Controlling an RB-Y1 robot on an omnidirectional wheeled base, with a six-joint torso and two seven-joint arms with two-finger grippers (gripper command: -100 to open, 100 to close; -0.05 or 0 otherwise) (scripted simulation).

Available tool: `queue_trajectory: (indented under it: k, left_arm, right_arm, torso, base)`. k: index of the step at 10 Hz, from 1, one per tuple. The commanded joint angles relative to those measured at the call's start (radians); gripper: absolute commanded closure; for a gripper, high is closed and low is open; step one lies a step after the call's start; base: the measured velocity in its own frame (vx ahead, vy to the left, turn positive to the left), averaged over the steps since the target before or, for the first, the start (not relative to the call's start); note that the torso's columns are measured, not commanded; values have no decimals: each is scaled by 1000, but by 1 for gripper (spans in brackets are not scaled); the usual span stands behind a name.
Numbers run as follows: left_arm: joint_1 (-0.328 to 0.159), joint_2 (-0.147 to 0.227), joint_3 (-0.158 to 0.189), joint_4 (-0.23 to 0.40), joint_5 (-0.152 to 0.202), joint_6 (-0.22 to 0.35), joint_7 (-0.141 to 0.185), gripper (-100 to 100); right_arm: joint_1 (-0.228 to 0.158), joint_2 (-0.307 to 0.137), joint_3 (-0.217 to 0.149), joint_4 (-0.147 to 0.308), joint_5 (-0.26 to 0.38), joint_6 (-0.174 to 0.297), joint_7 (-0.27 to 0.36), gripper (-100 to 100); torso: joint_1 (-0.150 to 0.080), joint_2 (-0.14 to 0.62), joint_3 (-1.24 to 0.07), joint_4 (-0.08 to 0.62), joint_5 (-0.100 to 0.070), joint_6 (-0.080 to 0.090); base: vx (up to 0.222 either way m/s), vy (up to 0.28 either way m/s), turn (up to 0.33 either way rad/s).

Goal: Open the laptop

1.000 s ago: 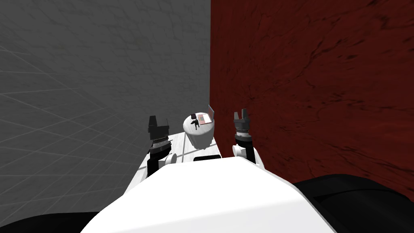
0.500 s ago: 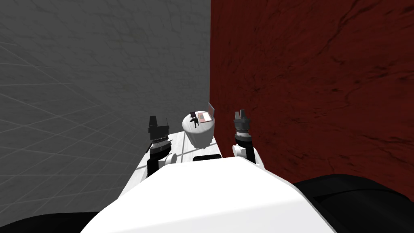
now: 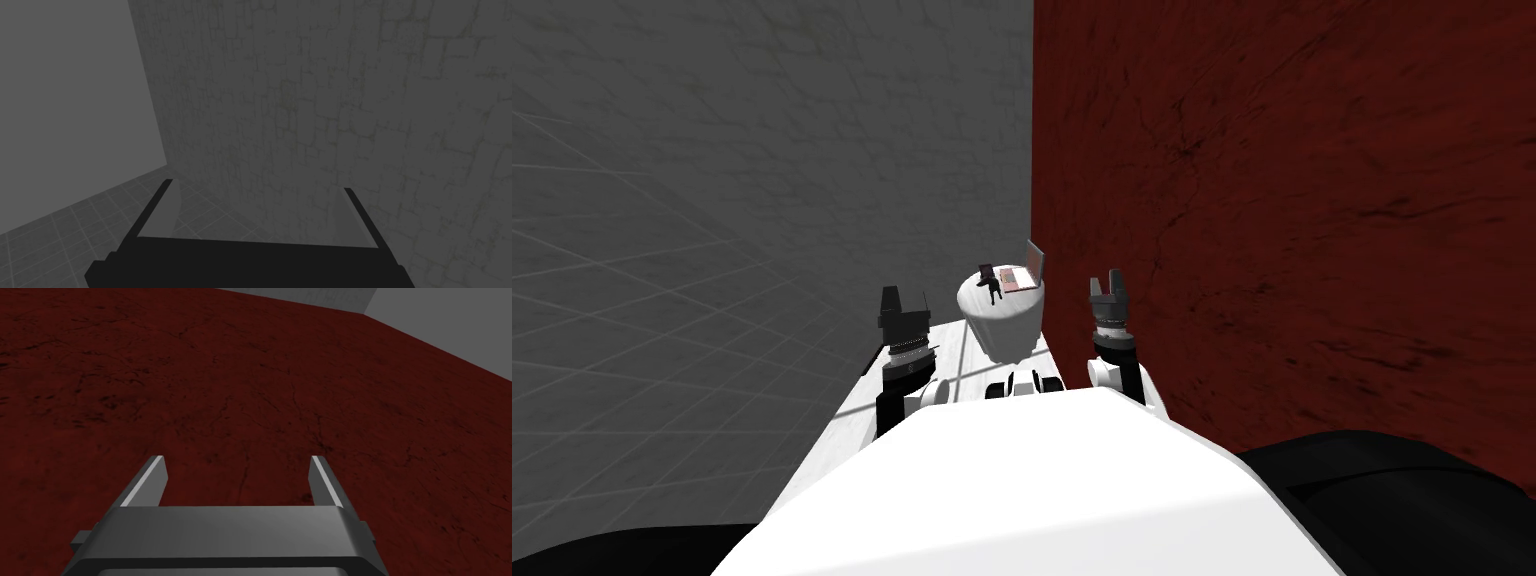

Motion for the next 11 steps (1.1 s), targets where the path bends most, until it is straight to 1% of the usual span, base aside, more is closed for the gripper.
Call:
queue_trajectory:
  k: [1, 6, 11]
  left_arm:
    - [0, 0, 0, 0, 0, 0, 0, 0]
    - [0, 0, 0, 0, 0, 0, 0, 0]
    - [0, 0, 0, 0, 0, 0, 0, 0]
  right_arm:
    - [-16, -59, 1, 23, 12, 15, 21, -100]
    - [-67, -178, 6, 100, 56, 69, 95, -100]
    - [-140, -313, 14, 201, 122, 146, 205, -100]
  torso:
    - [0, 9, -20, 10, 0, 0]
    - [0, 13, -25, 14, 0, 0]
    - [0, 12, -25, 14, 0, 0]
  base:
    - [7, 28, 24]
    - [17, 47, 37]
    - [31, 71, 57]
